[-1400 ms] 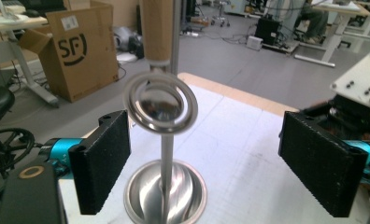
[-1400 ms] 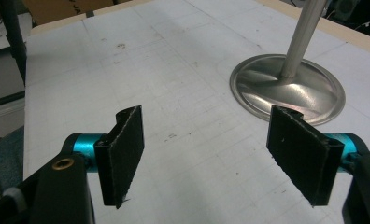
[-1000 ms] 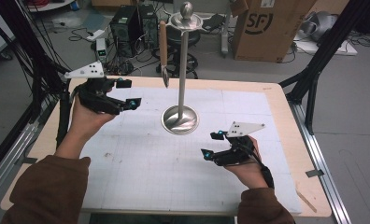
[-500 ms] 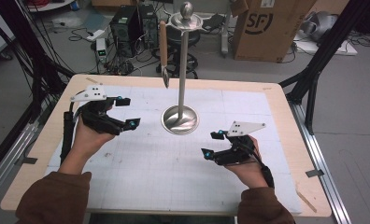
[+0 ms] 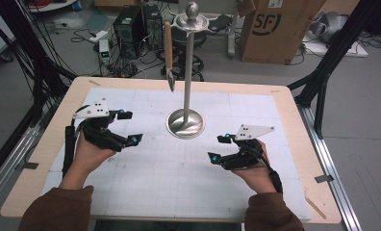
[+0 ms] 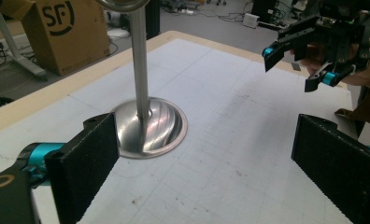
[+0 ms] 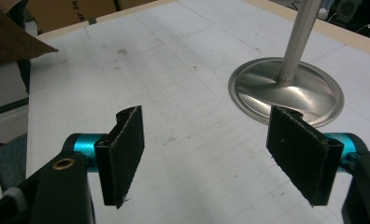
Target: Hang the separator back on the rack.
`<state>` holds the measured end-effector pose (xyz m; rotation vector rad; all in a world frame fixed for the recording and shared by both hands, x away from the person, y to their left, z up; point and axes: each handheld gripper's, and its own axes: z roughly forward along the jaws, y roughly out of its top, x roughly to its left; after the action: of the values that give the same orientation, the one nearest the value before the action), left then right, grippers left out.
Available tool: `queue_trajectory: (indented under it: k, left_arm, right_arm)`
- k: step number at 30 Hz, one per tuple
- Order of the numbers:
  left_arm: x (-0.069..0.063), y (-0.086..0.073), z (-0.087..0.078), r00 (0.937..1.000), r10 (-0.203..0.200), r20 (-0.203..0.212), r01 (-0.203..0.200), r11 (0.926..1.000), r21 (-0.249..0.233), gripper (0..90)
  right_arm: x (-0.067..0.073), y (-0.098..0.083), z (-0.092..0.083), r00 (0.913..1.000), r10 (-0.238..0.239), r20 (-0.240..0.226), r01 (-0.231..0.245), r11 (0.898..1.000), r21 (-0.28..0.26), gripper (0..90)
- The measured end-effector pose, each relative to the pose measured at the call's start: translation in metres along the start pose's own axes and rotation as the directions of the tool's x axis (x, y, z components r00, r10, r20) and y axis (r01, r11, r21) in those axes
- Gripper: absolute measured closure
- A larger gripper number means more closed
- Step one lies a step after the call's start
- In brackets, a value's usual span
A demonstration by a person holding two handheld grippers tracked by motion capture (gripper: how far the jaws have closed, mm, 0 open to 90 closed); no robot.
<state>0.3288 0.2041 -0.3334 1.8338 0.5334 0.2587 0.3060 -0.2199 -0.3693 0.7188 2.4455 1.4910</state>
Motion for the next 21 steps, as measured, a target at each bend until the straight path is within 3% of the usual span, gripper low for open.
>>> queue_trajectory:
  k: [6, 21]
  left_arm:
    - [-0.003, -0.008, -0.002, 0.9997, -0.012, 0.023, 0.012, 0.9999, -0.005, 6.8]
    - [-0.006, -0.03, 0.002, 0.9986, -0.044, 0.028, 0.042, 0.9968, 0.068, 1.6]
  right_arm:
    - [0.0, 0.0, -0.001, 1.0, 0.0, 0.0, 0.0, 1.0, -0.001, 27.1]
    - [-0.002, -0.001, -0.004, 1.0, 0.002, -0.001, -0.002, 1.0, -0.011, 27.0]
